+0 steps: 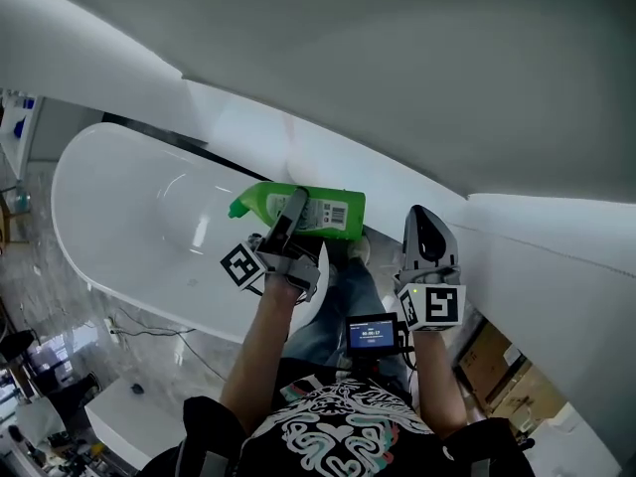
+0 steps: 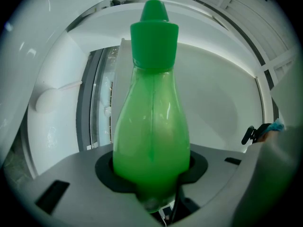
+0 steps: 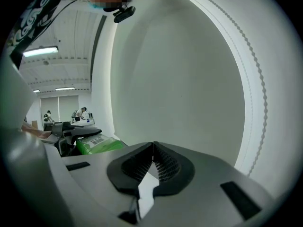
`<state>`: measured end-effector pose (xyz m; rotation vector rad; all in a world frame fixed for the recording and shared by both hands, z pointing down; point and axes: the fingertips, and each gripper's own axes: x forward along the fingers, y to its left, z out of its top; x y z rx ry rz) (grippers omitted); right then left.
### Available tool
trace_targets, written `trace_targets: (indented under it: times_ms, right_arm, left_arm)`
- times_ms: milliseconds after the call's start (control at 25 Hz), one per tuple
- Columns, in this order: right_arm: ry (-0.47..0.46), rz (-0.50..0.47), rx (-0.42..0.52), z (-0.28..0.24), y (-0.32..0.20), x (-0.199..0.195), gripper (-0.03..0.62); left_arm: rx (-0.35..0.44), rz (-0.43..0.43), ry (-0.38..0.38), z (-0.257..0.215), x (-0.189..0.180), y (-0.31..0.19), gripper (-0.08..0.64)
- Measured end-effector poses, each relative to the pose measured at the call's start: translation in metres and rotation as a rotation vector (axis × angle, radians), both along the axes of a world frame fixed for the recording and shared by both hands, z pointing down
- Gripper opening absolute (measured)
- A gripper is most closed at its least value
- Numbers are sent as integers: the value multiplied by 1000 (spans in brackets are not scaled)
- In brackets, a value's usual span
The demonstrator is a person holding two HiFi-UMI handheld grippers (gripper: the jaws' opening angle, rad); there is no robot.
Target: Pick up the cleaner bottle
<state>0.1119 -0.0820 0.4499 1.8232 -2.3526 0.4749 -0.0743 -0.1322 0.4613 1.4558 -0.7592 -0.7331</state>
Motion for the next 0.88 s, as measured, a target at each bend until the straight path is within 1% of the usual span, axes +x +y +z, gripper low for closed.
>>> trace_targets:
  times_ms: [240,560,880]
  right_arm:
    - [1,10,-13,3,6,5,26]
    - [-17,-6,27,-4,-6,0,26]
    - [-17,-15,67,-21,-12,2,26]
  left_arm:
    - [-11,9,-10,-2,0,1,192]
    - [-22,8,5,-14,5,-1,192]
    - [5,28,8,-42,12,-1,192]
